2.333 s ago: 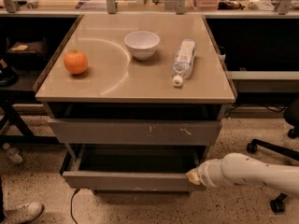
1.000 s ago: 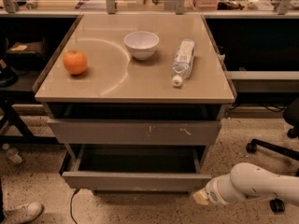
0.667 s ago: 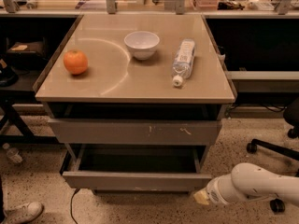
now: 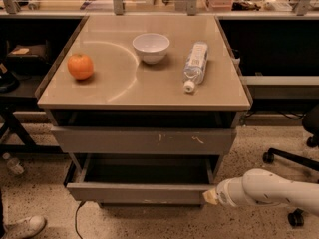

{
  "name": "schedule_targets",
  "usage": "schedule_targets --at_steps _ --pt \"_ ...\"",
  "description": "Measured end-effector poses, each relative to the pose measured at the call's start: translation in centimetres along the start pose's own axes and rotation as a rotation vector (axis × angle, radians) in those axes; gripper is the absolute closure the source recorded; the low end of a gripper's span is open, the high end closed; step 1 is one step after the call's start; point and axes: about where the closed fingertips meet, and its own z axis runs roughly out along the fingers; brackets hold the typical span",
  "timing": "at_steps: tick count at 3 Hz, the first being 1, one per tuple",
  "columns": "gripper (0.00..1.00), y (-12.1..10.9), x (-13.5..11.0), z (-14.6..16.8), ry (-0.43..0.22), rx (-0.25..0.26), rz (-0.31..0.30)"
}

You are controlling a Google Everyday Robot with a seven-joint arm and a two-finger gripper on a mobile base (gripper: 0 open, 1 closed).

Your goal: Close middle drawer

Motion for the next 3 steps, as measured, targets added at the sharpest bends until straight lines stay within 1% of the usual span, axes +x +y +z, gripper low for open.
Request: schedule_targets --at_steps 1,2,3 --pt "1.00 -1.0 -1.6 0.8 -0.042 0.019 0.033" --pt "1.00 -1.8 -2.6 1.6 -0.073 0.033 0.062" --pt "1.00 -3.1 -4.1 1.9 -0.120 0.053 0.090"
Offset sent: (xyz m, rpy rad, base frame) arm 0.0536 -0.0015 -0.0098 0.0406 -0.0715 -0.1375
